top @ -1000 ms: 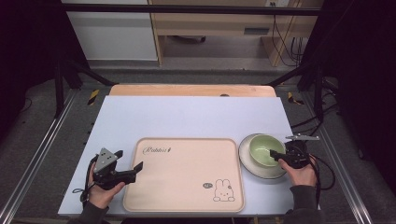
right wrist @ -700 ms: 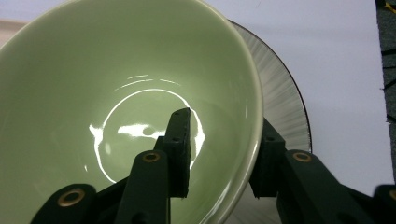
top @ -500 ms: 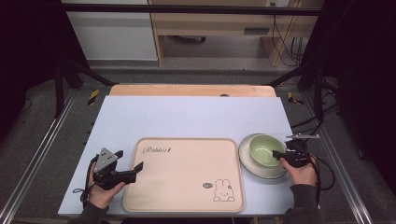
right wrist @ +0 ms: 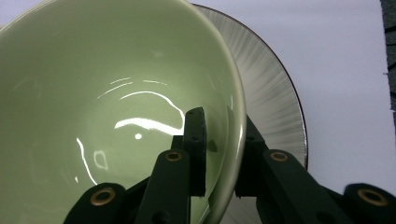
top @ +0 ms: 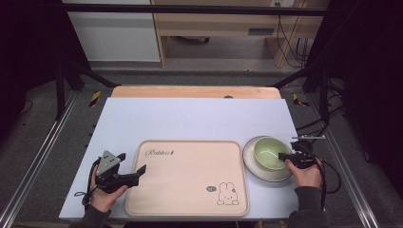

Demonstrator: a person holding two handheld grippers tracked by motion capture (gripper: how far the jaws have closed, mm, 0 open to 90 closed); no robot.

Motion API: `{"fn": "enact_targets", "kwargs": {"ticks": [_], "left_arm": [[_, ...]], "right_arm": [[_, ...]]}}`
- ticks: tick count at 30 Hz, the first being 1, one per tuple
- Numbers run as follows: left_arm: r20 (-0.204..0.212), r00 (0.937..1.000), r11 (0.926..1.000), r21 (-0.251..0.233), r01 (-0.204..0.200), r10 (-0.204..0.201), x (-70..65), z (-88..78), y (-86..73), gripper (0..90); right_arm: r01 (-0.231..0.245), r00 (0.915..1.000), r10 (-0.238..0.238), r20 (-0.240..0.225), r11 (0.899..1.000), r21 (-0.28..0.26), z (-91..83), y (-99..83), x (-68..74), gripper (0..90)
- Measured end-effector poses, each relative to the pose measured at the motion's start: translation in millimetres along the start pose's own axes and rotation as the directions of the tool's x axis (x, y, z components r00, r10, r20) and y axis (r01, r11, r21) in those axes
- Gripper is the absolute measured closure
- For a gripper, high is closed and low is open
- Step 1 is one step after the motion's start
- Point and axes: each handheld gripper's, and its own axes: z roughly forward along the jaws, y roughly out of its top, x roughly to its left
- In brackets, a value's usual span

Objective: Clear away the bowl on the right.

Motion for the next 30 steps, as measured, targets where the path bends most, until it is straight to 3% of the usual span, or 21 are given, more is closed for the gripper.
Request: {"fn": "enact_targets", "kwargs": {"ticks": [3, 17, 30], "left_arm": [[0.000, 1.0000, 1.0000, 0.001, 0.001, -0.001, 0.1, 0.3, -0.2, 11.3], [0.002, 1.0000, 1.0000, 0.004, 0.000, 0.000, -0.2, 1.2, -0.6, 11.3], [0.003, 1.0000, 1.0000, 0.002, 0.001, -0.001, -0.6, 0.7, -0.4, 11.3]], "right_arm": [[0.009, 0.9999, -0.009, 0.008, 1.000, -0.002, 0.7, 0.3, -1.0, 80.2], [-0.052, 0.9984, 0.052, -0.020, 0.999, 0.008, 0.7, 3.1, -3.6, 83.0], [-0.070, 0.9971, 0.071, -0.029, 0.997, 0.008, -0.5, 4.5, -4.3, 84.2]]}}
